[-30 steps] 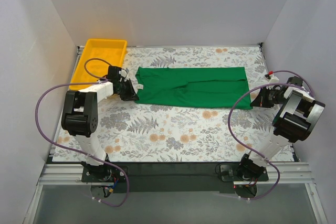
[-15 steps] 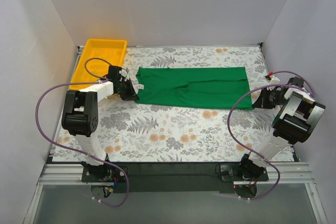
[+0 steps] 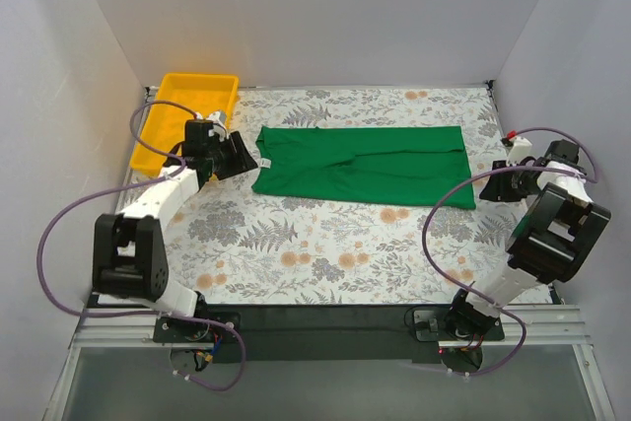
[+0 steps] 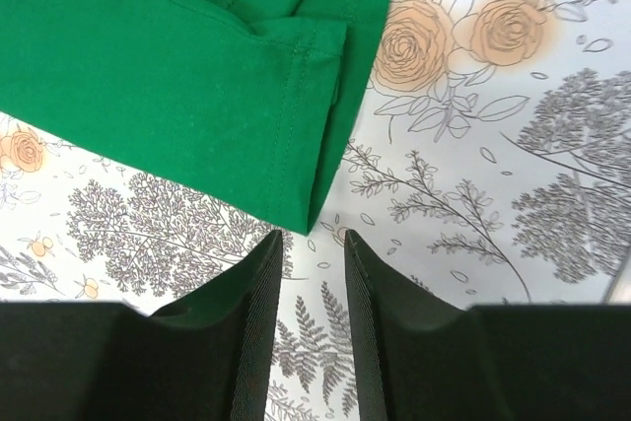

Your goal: Fold and stack the t-shirts

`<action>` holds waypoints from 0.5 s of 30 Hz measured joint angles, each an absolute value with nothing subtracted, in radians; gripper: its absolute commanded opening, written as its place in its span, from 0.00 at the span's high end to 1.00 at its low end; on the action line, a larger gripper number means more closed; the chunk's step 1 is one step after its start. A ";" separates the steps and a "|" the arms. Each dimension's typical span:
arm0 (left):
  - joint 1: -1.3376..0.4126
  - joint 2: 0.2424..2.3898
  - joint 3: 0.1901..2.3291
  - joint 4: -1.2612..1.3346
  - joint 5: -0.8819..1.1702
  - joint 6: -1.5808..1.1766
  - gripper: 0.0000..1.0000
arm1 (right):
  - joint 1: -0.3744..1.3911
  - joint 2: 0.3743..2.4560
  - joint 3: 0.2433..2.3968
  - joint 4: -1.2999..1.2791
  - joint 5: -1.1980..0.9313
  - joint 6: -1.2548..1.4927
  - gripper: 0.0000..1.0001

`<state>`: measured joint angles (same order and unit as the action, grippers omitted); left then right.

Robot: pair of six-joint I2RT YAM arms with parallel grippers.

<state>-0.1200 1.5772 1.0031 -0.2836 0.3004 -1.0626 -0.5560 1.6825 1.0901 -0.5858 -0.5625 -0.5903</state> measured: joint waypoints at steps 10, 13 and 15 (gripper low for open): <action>-0.117 1.123 0.808 -0.196 0.227 -1.090 0.26 | -0.379 1.510 1.090 -0.598 -0.519 -0.670 0.50; -0.113 1.085 0.757 -0.213 0.230 -1.139 0.26 | -0.255 1.470 1.089 -0.598 -0.520 -0.710 0.49; -0.112 1.063 0.721 -0.229 0.237 -1.176 0.27 | -0.172 1.444 1.082 -0.596 -0.530 -0.743 0.48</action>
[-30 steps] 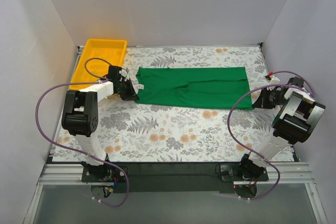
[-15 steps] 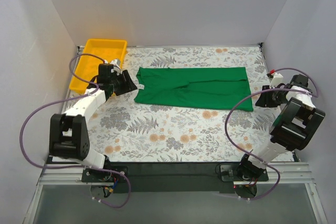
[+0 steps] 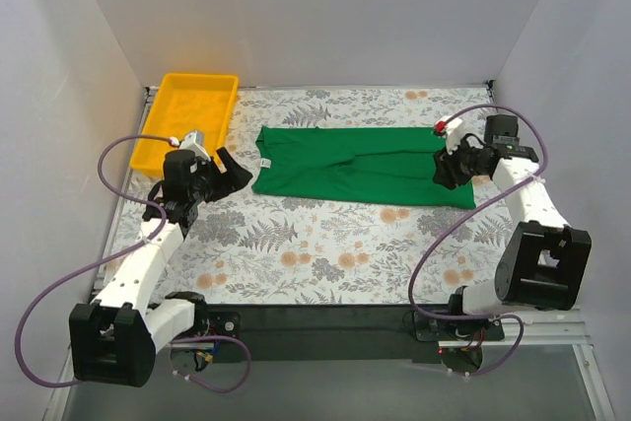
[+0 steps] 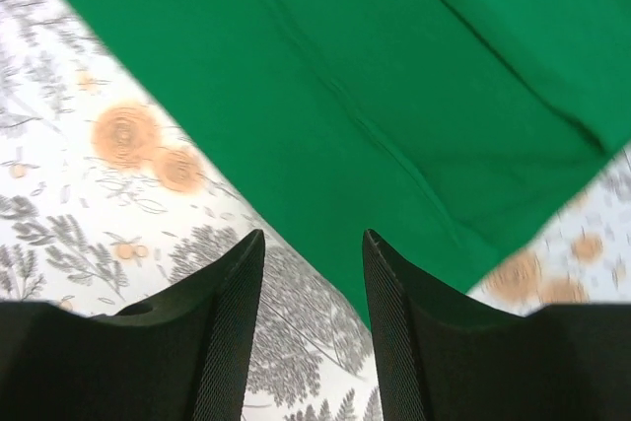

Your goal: Fold and stack the t-shirts

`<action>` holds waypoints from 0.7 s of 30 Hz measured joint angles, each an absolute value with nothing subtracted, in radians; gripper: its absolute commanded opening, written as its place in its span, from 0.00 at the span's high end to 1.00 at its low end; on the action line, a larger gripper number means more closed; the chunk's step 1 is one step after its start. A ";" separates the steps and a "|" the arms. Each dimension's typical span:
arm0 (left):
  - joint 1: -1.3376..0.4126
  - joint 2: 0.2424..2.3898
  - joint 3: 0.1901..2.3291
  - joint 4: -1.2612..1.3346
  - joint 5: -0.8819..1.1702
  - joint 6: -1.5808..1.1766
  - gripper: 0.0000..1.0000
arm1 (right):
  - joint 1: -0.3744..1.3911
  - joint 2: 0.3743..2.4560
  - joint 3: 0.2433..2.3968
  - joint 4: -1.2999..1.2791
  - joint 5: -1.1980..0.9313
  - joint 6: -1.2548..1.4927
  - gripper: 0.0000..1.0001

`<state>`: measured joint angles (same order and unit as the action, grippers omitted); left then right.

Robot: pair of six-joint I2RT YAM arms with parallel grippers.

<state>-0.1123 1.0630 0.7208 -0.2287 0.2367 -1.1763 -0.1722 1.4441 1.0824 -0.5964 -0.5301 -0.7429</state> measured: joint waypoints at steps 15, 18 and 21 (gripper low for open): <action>-0.110 0.836 0.642 -0.379 0.243 -1.267 0.27 | 0.437 1.344 0.871 -0.419 -0.387 -1.007 0.44; -0.110 0.819 0.629 -0.389 0.243 -1.282 0.27 | 0.456 1.407 0.881 -0.363 -0.294 -1.011 0.45; -0.110 0.810 0.619 -0.401 0.243 -1.291 0.27 | 0.464 1.466 0.881 -0.328 -0.211 -1.018 0.46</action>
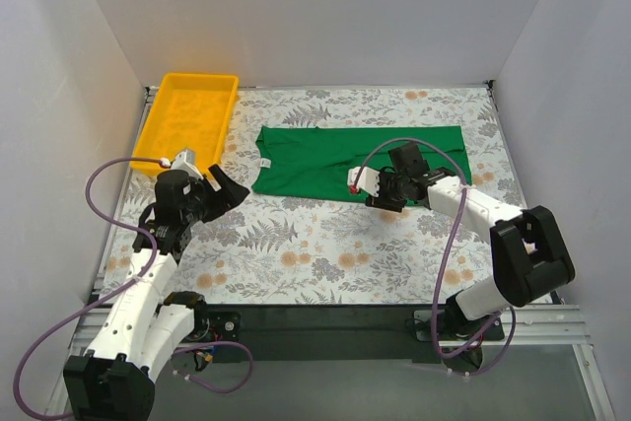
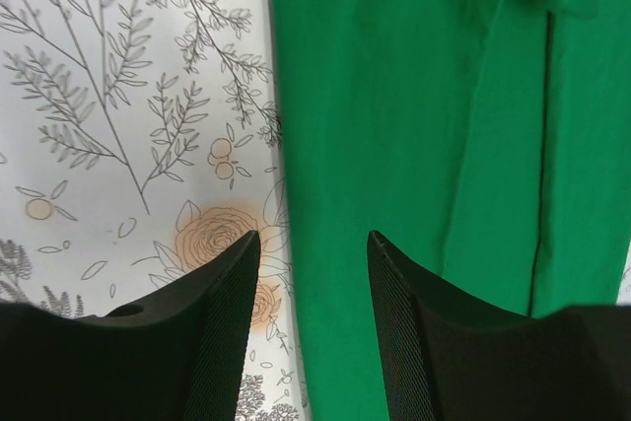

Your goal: Fold and stack the t-shirts

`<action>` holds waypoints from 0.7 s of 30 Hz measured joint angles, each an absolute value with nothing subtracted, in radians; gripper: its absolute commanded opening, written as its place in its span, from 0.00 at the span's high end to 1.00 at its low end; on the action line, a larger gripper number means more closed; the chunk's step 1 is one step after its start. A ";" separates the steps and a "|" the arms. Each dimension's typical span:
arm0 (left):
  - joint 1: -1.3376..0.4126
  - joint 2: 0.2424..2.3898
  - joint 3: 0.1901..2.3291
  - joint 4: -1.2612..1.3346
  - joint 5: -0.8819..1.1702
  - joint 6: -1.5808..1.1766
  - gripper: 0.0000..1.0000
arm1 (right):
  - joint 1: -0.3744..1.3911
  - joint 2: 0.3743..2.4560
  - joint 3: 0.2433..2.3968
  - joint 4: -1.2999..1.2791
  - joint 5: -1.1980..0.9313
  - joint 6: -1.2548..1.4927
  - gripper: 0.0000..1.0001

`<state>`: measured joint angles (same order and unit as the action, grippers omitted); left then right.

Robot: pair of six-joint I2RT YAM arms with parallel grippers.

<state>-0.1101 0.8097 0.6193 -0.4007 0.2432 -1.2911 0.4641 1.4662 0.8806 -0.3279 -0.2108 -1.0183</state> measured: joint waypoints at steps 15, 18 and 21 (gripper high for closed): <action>-0.110 0.801 0.587 -0.391 0.256 -1.324 0.27 | 0.481 1.529 0.818 -0.229 -0.040 -1.025 0.49; -0.110 0.797 0.577 -0.388 0.266 -1.331 0.27 | 0.481 1.532 0.807 -0.228 -0.040 -1.025 0.50; -0.110 0.796 0.574 -0.384 0.276 -1.339 0.27 | 0.481 1.553 0.806 -0.214 -0.034 -1.024 0.57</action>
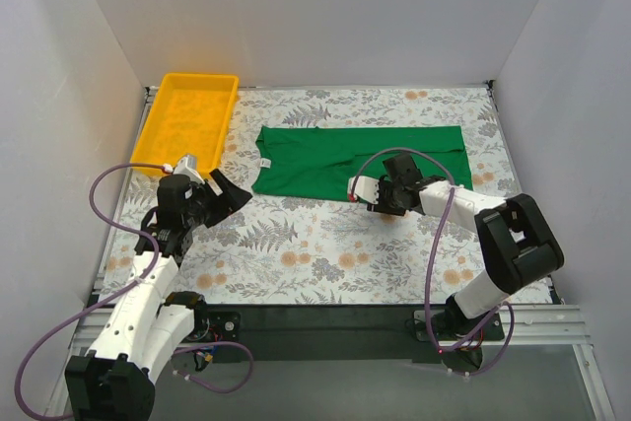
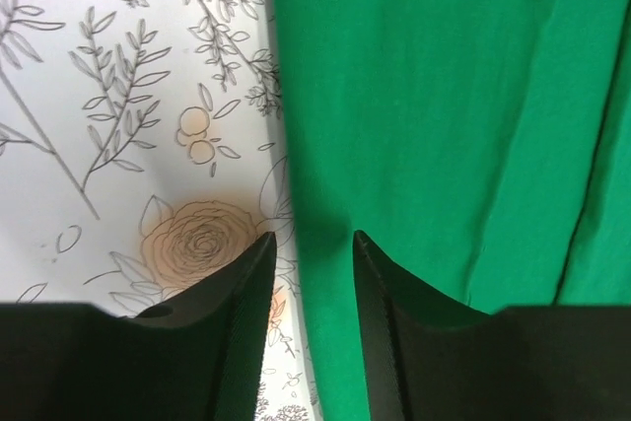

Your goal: Fold and stack the t-shirts

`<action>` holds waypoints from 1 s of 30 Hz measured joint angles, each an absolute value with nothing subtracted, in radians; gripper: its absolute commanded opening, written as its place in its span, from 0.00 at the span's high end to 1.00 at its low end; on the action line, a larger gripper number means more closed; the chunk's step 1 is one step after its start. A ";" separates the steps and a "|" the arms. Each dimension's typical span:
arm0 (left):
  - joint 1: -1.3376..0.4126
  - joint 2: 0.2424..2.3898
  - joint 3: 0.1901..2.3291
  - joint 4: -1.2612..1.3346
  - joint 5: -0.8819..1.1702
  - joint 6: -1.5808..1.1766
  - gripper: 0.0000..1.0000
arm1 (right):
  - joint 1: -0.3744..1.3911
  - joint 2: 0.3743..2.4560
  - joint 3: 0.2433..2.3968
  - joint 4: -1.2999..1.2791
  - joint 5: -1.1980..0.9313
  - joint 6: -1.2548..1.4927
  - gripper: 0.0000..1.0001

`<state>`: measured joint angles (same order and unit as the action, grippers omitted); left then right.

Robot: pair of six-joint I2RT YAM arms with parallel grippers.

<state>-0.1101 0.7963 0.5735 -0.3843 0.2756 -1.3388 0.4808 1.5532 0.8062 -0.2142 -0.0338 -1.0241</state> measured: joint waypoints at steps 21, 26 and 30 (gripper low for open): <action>-0.110 0.788 0.506 -0.342 0.336 -1.426 0.27 | 0.538 1.465 0.683 -0.173 -0.057 -1.017 0.99; -0.110 0.804 0.475 -0.312 0.363 -1.454 0.27 | 0.736 1.355 0.598 -0.212 -0.055 -0.992 0.98; -0.110 0.816 0.464 -0.303 0.380 -1.473 0.27 | 0.888 1.334 0.601 -0.255 -0.068 -0.937 0.68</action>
